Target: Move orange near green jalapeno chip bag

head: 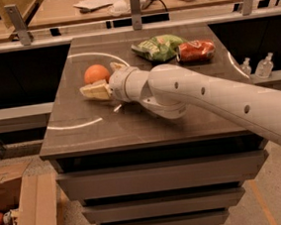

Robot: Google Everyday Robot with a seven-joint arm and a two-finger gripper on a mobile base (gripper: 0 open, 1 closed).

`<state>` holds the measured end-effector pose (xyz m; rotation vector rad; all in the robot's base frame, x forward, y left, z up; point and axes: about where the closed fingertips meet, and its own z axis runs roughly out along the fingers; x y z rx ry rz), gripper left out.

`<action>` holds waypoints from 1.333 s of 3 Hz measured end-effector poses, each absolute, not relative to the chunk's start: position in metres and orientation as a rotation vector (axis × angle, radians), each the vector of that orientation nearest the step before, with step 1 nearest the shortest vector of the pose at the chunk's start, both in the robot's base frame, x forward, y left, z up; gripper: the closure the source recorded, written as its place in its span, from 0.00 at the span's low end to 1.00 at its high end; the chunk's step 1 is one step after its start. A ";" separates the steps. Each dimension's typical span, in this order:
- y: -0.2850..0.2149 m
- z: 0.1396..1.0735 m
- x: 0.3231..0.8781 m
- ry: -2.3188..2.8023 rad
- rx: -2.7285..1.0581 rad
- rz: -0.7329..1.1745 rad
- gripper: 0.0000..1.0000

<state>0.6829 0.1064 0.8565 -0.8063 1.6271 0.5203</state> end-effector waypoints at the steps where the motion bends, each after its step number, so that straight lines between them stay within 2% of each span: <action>1: 0.110 0.857 0.688 1.617 -0.816 0.526 0.49; 3: 0.081 0.873 0.693 1.595 -0.765 0.452 0.95; 4: 0.045 0.887 0.698 1.579 -0.705 0.349 1.00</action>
Offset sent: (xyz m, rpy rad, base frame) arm 0.0109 -0.0185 0.0062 -0.0147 -0.0249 -0.0280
